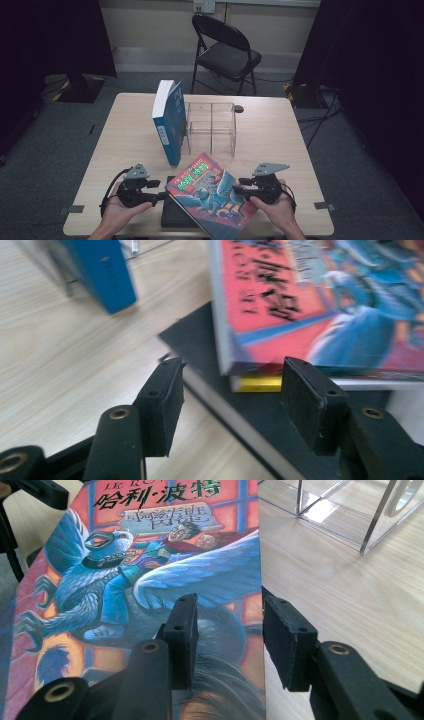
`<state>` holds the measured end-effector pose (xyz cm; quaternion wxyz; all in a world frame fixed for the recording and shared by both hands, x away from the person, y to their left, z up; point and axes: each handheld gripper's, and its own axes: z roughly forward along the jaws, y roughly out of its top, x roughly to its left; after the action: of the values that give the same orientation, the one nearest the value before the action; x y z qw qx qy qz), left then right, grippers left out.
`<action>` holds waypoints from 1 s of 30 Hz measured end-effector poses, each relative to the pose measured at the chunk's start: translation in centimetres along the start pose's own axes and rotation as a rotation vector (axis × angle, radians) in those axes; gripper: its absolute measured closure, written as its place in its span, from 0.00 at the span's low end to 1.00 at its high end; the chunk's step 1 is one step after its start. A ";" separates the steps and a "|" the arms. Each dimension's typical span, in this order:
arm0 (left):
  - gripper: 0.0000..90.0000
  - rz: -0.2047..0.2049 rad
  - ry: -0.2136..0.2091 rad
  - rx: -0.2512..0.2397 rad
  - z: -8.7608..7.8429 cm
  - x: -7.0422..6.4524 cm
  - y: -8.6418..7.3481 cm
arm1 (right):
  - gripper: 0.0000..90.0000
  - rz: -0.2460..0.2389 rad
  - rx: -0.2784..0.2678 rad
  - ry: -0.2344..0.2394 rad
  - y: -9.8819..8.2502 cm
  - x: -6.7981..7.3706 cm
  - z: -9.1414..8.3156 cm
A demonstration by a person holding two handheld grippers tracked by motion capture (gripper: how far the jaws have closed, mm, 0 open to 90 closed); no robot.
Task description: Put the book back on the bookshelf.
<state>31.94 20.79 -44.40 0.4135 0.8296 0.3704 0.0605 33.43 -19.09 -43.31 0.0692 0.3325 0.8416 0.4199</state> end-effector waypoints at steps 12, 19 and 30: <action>0.48 -0.017 -0.023 -0.030 0.7 0.7 0.5 | 0.64 0.007 0.003 0.001 -0.2 0.1 -0.2; 0.50 -0.049 -0.033 -0.045 1.8 1.3 1.3 | 0.64 0.020 -0.001 -0.013 -0.9 0.5 -0.8; 0.48 -0.089 0.026 -0.070 3.9 2.3 3.3 | 0.63 0.033 0.000 -0.015 -2.0 1.6 -1.9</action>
<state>37.07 18.54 -45.02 0.4397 0.7963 0.4101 0.0658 30.49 -20.19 -43.36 0.0687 0.3495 0.8354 0.4186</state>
